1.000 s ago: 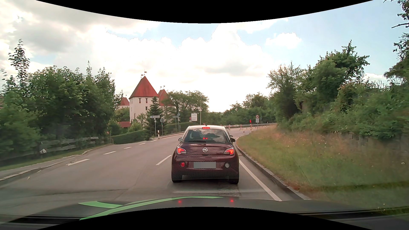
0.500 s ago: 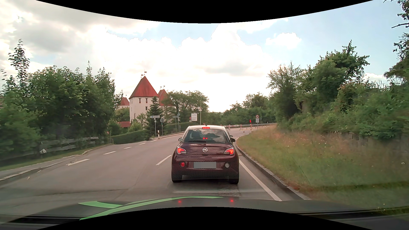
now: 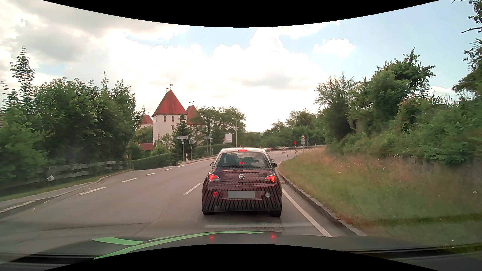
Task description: Follow the waypoints while adhering to traffic rules and regulations
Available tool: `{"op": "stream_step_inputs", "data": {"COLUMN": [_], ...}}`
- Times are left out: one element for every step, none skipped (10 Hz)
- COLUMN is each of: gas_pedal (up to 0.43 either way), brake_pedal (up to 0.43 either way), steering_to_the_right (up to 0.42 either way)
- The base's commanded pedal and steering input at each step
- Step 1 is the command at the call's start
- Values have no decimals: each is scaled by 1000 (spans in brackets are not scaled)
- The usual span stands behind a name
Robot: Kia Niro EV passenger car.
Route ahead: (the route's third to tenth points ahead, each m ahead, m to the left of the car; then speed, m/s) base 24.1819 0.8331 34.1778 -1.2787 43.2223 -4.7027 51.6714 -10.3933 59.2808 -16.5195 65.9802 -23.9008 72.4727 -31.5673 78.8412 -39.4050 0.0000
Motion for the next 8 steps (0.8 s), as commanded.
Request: {"op": "stream_step_inputs", "data": {"gas_pedal": [0, 0, 0, 0, 0, 0, 0, 0], "brake_pedal": [317, 311, 311, 317, 311, 317, 317, 317], "steering_to_the_right": [27, 27, 27, 27, 27, 27, 27, 27]}}
